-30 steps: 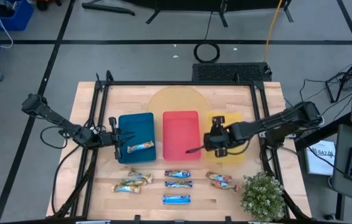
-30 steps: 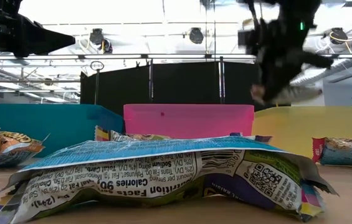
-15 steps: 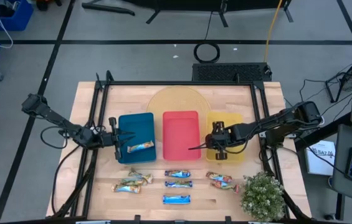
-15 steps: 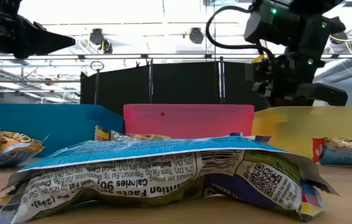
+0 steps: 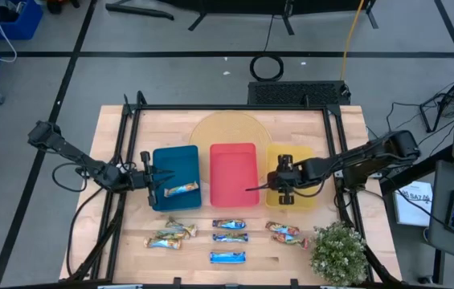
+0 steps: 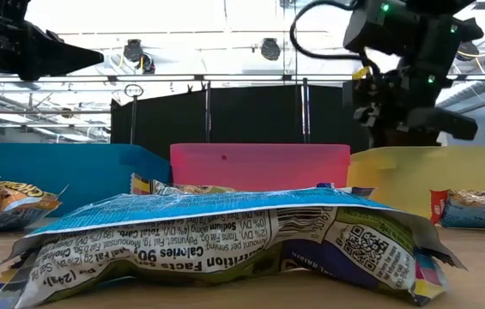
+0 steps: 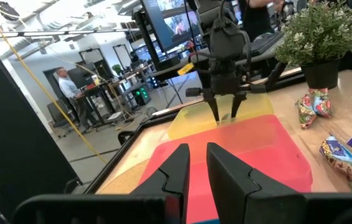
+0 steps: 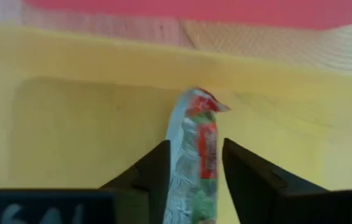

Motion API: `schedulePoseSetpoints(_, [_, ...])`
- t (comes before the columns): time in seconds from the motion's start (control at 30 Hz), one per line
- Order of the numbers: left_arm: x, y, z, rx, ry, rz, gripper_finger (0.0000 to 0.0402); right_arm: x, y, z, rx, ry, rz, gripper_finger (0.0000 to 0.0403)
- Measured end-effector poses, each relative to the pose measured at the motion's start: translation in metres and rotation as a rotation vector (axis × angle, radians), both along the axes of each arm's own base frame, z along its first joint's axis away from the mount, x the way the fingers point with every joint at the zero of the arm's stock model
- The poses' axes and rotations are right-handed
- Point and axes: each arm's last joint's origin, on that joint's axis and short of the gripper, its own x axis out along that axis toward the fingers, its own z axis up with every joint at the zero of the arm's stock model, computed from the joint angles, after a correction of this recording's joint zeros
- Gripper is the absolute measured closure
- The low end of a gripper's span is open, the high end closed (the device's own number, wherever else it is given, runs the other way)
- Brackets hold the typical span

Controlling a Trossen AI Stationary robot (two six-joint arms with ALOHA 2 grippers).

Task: Pick and place Granola Bars by type
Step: Put the bottom red granola bar into the yellow bin, then put the bottom green granola bar into the blue bin

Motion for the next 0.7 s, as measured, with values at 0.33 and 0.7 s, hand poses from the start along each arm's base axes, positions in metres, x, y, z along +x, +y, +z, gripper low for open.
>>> schedulePoseSetpoints(0.33, [0.0, 0.001, 0.0, -0.003, 0.001, 0.019, 0.0339, -0.025, -0.003, 0.082, 0.043, -0.233, -0.018, 0.0228])
schedulePoseSetpoints(0.7, [0.0, 0.002, -0.004, -0.014, 0.03, 0.074, 0.0339, -0.105, -0.012, 0.14, 0.132, -0.79, -0.06, 0.0344])
